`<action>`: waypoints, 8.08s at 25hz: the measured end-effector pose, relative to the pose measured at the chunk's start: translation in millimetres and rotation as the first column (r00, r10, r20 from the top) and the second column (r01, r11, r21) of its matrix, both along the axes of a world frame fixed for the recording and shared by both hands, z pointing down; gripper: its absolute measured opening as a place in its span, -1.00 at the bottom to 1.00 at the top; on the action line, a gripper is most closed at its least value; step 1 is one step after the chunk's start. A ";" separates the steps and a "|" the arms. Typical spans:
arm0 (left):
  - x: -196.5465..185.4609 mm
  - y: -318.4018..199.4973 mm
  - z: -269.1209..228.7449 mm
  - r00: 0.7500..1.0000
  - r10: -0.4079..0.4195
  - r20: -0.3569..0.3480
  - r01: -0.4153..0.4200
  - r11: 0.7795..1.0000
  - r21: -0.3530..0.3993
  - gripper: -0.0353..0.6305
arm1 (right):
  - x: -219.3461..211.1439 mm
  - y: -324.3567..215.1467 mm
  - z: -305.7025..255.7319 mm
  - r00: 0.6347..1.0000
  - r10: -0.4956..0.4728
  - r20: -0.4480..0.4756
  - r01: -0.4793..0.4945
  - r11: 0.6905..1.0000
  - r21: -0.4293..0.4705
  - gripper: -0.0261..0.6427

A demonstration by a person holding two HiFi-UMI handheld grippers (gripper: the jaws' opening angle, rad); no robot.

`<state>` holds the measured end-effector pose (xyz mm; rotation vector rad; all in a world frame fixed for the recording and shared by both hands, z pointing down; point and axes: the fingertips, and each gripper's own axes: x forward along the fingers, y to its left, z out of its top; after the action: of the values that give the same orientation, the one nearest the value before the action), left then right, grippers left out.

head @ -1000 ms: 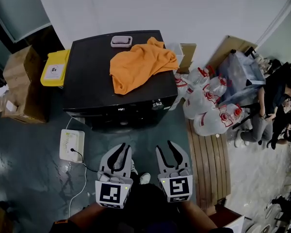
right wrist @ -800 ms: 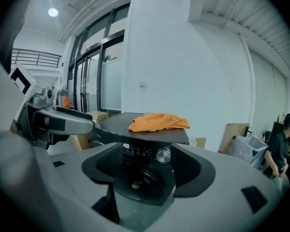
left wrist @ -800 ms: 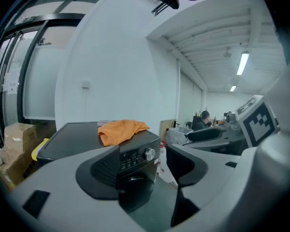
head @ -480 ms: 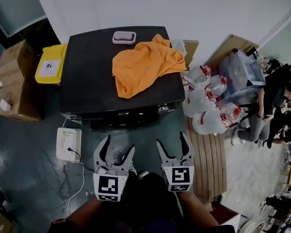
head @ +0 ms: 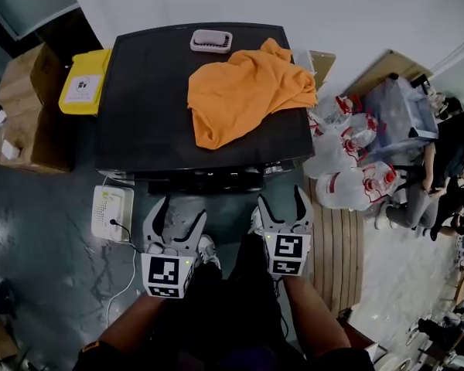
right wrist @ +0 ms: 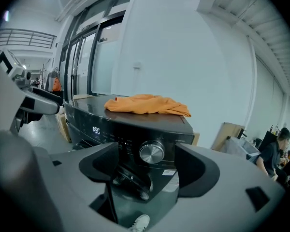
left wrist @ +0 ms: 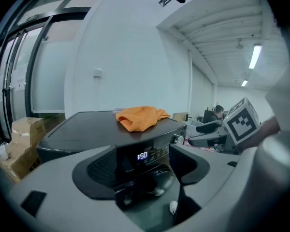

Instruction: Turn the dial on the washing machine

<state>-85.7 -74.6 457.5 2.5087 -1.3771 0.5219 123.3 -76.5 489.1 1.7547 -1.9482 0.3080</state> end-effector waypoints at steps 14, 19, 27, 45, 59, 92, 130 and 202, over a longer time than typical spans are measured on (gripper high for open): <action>15.7 -36.1 36.3 0.994 -0.096 0.042 0.098 0.994 -0.056 0.07 | 13.2 -52.1 52.3 0.991 -0.096 -0.090 0.091 0.994 -0.057 0.14; 11.9 -39.7 39.9 0.994 -0.099 0.055 0.102 0.993 -0.062 0.07 | 14.2 -60.5 55.8 0.992 -0.090 -0.093 0.085 0.995 -0.057 0.07; 13.6 -35.9 43.0 0.994 -0.089 0.058 0.093 0.993 -0.072 0.06 | 11.5 -59.7 60.3 0.997 -0.077 0.000 0.077 0.994 -0.076 -0.09; 23.9 -23.0 32.8 0.998 -0.050 0.028 0.052 0.996 -0.072 0.06 | 15.7 -51.3 59.8 0.987 -0.061 0.149 0.077 0.991 -0.105 -0.05; 23.0 -19.4 31.8 0.999 -0.050 0.008 0.051 0.995 -0.081 0.06 | 17.5 -57.4 58.9 0.977 -0.006 0.213 0.031 0.993 -0.115 -0.12; 33.4 -10.5 28.2 0.999 -0.031 -0.019 0.029 0.995 -0.091 0.06 | 15.5 -57.9 54.8 0.991 -0.059 0.123 0.071 0.993 -0.096 -0.13; 40.5 -20.4 30.0 0.999 -0.022 -0.031 0.018 0.995 -0.102 0.06 | 18.2 -58.9 57.4 0.985 -0.075 0.157 0.092 0.990 -0.102 -0.06; 60.3 -20.7 -109.7 0.995 0.013 -0.099 -0.006 0.998 0.064 0.06 | -6.6 -13.4 -141.7 0.983 -0.164 0.079 0.144 0.967 0.212 -0.06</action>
<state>-25.4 -95.3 347.8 2.5546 -1.3663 0.3550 116.7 -89.9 347.4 1.7271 -2.2403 0.1424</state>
